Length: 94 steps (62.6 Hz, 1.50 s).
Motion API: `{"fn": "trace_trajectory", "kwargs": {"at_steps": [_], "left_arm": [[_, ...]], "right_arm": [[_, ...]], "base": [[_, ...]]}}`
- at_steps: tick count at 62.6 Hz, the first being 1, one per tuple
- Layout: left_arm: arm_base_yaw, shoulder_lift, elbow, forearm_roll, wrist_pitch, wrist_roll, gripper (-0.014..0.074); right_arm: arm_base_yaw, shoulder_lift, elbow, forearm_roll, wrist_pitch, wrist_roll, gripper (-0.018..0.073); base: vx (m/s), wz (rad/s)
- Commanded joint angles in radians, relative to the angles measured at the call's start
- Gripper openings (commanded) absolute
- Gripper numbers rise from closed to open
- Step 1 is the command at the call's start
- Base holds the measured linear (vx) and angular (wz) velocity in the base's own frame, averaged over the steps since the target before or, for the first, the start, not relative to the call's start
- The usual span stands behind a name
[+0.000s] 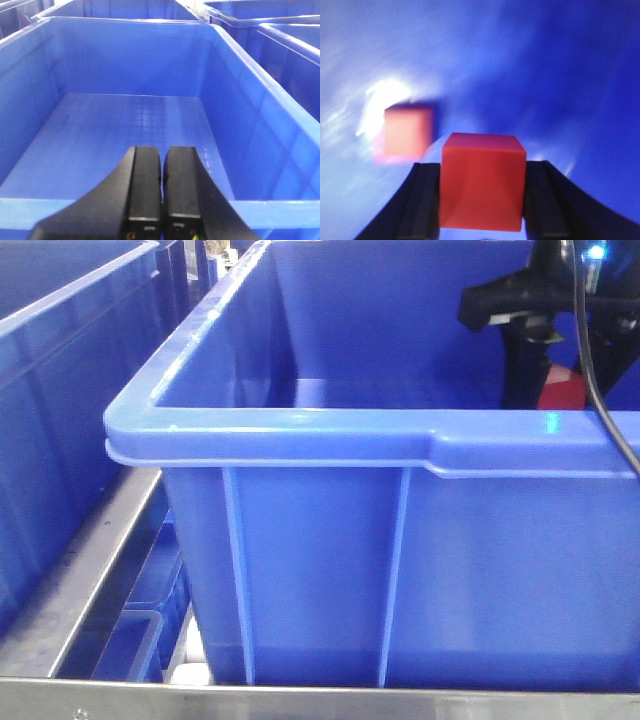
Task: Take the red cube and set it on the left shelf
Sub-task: 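Lower the right gripper into the blue bin beside the other red cube, then open the right gripper to release the red cube in the bin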
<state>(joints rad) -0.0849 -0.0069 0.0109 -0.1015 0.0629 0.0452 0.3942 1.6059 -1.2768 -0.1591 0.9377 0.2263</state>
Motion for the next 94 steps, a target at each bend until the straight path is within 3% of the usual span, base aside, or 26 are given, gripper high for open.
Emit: {"fn": "trace_trajectory", "kwargs": {"at_steps": [1,47,53,63,70,94], "left_arm": [[-0.005,-0.012,0.024,-0.001,-0.069,-0.005,0.0102],[-0.005,-0.012,0.024,-0.001,-0.069,-0.005,0.0102],[-0.005,-0.012,0.024,-0.001,-0.069,-0.005,0.0102],[-0.005,-0.012,0.024,-0.001,-0.069,-0.005,0.0102],[-0.005,-0.012,0.024,-0.001,-0.069,-0.005,0.0102],[-0.005,-0.012,0.024,-0.001,-0.069,-0.005,0.0102]], "right_arm": [[-0.013,-0.006,-0.035,-0.009,-0.067,-0.021,0.0107],[-0.013,0.153,-0.035,-0.010,-0.117,-0.021,0.0116],[-0.013,0.153,-0.035,-0.010,-0.100,-0.021,0.0185],[-0.013,0.148,-0.035,-0.015,-0.084,-0.021,0.0400],[-0.013,0.131,-0.035,-0.015,-0.083,-0.021,0.0494],[-0.013,-0.044,-0.022,-0.021,-0.130,-0.021,0.0491]], "base": [[0.00,0.00],[0.00,0.00],[0.00,0.00],[0.00,0.00],[0.00,0.00],[0.00,0.00]]}}
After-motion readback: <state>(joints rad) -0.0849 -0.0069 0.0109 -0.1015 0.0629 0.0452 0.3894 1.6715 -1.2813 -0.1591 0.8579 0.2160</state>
